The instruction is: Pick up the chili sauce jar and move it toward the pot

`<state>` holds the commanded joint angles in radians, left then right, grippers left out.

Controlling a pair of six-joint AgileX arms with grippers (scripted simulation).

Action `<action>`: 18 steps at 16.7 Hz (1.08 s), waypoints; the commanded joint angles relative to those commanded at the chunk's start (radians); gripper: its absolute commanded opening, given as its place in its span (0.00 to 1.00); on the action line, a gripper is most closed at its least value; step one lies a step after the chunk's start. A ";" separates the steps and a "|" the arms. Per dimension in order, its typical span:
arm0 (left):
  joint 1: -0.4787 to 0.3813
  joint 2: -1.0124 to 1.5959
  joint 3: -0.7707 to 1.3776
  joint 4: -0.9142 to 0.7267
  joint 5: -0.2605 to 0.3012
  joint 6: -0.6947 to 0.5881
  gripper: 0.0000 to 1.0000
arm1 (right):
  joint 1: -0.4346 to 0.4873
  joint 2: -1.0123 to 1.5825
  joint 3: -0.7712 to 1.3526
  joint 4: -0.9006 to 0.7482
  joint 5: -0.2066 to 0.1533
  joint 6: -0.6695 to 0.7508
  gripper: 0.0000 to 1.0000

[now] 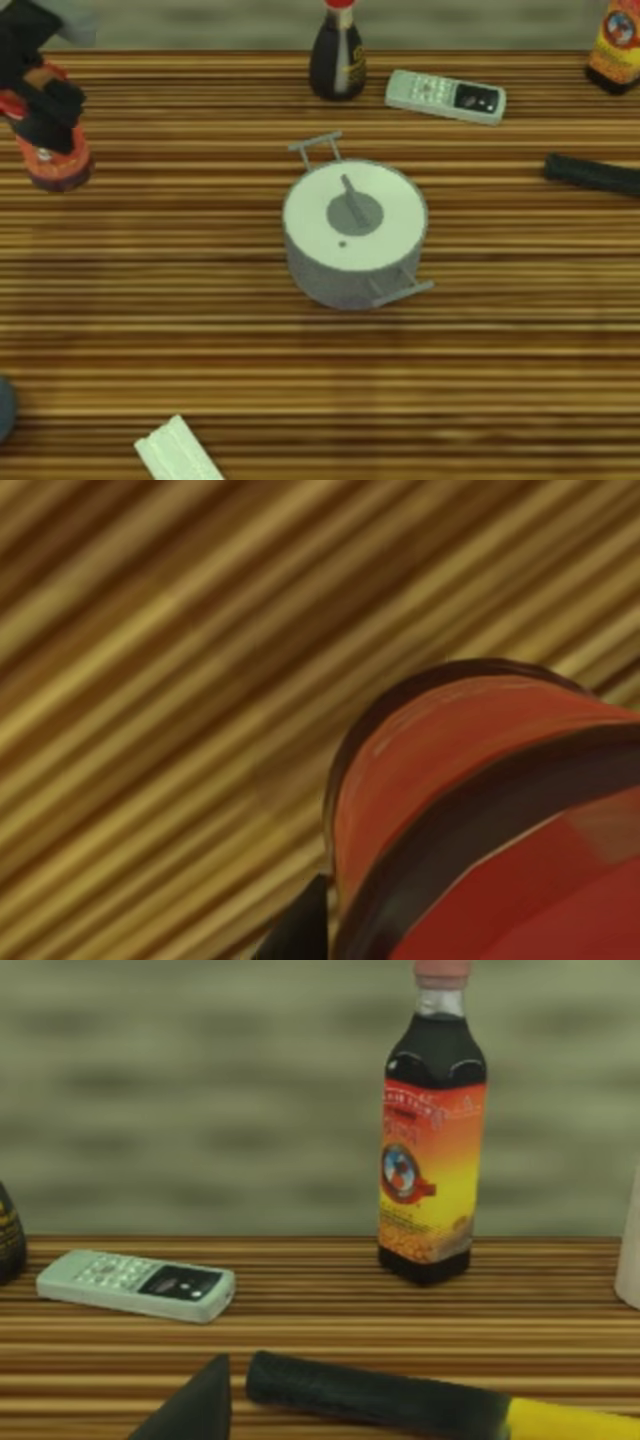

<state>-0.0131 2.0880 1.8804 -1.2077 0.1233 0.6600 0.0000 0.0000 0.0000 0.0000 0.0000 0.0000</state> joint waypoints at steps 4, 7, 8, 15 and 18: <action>-0.076 -0.027 -0.090 0.076 -0.048 -0.230 0.00 | 0.000 0.000 0.000 0.000 0.000 0.000 1.00; -0.148 -0.060 -0.180 0.154 -0.096 -0.471 0.00 | 0.000 0.000 0.000 0.000 0.000 0.000 1.00; -0.173 -0.071 -0.211 0.181 -0.113 -0.554 0.00 | 0.000 0.000 0.000 0.000 0.000 0.000 1.00; -0.306 -0.135 -0.392 0.324 -0.203 -0.947 0.00 | 0.000 0.000 0.000 0.000 0.000 0.000 1.00; -0.314 -0.139 -0.404 0.333 -0.208 -0.967 0.00 | 0.000 0.000 0.000 0.000 0.000 0.000 1.00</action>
<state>-0.3275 1.9489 1.4762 -0.8745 -0.0852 -0.3073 0.0000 0.0000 0.0000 0.0000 0.0000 0.0000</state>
